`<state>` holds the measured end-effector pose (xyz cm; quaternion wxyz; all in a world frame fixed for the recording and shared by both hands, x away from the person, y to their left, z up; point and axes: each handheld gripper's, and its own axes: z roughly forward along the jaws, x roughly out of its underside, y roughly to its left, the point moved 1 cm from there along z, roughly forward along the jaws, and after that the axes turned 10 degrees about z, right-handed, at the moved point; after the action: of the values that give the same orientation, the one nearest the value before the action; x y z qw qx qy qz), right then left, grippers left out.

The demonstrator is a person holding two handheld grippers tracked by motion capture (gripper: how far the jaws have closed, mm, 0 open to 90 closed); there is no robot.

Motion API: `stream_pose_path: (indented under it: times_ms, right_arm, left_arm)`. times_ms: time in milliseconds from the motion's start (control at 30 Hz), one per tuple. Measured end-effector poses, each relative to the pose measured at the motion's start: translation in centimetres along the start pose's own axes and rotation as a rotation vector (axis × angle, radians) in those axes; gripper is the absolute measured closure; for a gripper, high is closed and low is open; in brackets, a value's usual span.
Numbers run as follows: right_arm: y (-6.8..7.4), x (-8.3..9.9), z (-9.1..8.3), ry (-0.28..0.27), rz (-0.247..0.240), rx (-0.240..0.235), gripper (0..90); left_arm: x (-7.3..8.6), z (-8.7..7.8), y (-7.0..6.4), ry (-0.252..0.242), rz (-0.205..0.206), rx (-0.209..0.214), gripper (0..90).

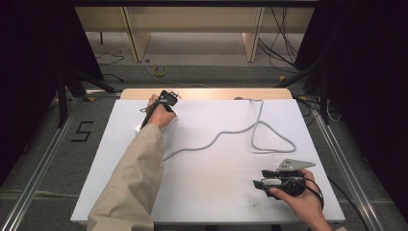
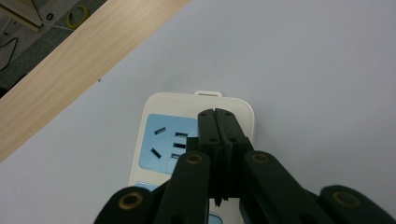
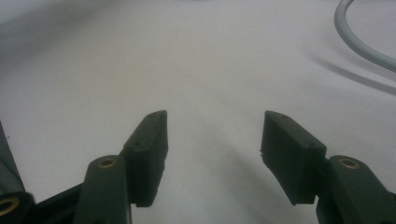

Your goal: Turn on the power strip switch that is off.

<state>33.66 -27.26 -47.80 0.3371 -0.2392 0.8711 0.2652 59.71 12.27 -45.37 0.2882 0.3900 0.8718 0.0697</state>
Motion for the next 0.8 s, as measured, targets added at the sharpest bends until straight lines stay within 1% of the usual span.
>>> stream_pose_path:
  times_ms: [333,433,500,633,733,800]
  right_arm:
    - [-0.03,0.00,0.00,0.000,-0.002,0.000,42.1]
    - [-0.02,0.00,0.02,0.001,-0.001,0.001,42.2]
    - [-0.02,0.00,0.01,0.001,-0.002,0.001,42.2]
    - [-0.03,0.00,0.03,0.002,-0.003,0.001,42.3]
    - [-0.02,0.00,0.03,0.001,-0.004,0.001,42.3]
    - [-0.03,0.00,0.02,0.001,-0.004,0.000,42.3]
  left_arm:
    - [0.06,0.04,0.00,0.003,-0.015,0.010,90.0]
    - [0.16,0.08,0.07,-0.006,-0.033,0.016,90.0]
    - [0.16,0.06,0.09,0.000,-0.023,0.017,90.0]
    - [0.14,0.08,0.07,0.003,-0.027,0.016,90.0]
    - [0.11,0.06,0.11,0.009,-0.027,0.025,90.0]
    - [0.12,0.10,0.15,0.005,-0.042,0.028,90.0]
